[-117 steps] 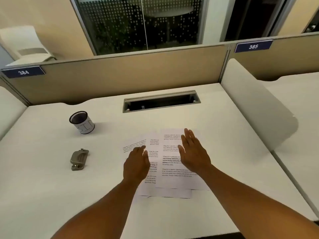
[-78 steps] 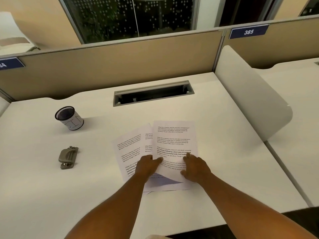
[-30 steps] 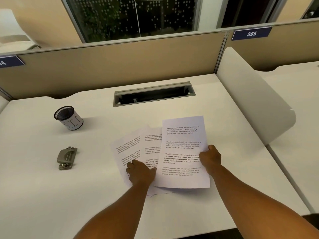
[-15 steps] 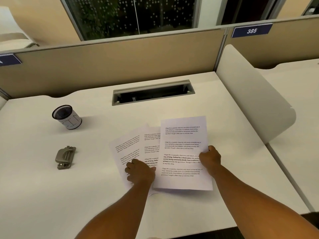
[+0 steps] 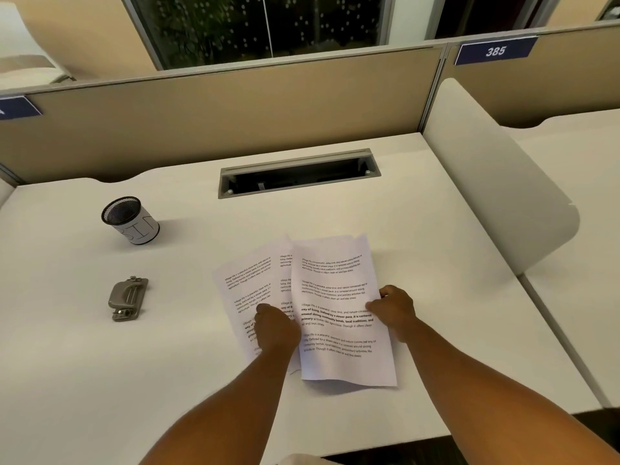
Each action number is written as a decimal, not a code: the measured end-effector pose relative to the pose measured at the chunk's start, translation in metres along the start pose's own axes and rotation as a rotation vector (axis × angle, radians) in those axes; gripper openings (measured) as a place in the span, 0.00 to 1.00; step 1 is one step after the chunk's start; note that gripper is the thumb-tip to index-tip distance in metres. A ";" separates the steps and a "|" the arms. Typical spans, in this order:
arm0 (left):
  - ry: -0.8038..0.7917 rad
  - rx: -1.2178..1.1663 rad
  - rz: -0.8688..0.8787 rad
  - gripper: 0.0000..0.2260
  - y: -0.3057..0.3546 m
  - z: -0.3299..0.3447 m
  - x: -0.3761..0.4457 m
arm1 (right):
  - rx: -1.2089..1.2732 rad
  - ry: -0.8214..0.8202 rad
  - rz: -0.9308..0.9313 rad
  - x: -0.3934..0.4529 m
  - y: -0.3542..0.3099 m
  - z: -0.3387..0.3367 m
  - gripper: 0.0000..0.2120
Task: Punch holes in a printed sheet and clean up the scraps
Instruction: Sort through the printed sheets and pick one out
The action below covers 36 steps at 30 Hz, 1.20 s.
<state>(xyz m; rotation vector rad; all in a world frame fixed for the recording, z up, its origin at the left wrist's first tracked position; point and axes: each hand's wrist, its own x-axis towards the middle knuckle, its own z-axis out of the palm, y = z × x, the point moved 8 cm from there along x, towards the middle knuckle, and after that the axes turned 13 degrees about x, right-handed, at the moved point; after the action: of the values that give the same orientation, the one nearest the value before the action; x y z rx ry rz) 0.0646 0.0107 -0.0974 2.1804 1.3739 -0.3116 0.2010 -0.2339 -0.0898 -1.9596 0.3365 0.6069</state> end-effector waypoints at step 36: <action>-0.156 -0.427 0.113 0.12 -0.011 -0.004 0.007 | 0.495 -0.157 0.102 -0.012 -0.019 0.041 0.21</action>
<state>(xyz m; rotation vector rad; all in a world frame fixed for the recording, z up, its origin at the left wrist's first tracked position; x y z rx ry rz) 0.0577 0.0220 -0.1005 1.8287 1.1085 -0.1264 0.1891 -0.1896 -0.0840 -1.4197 0.4431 0.6654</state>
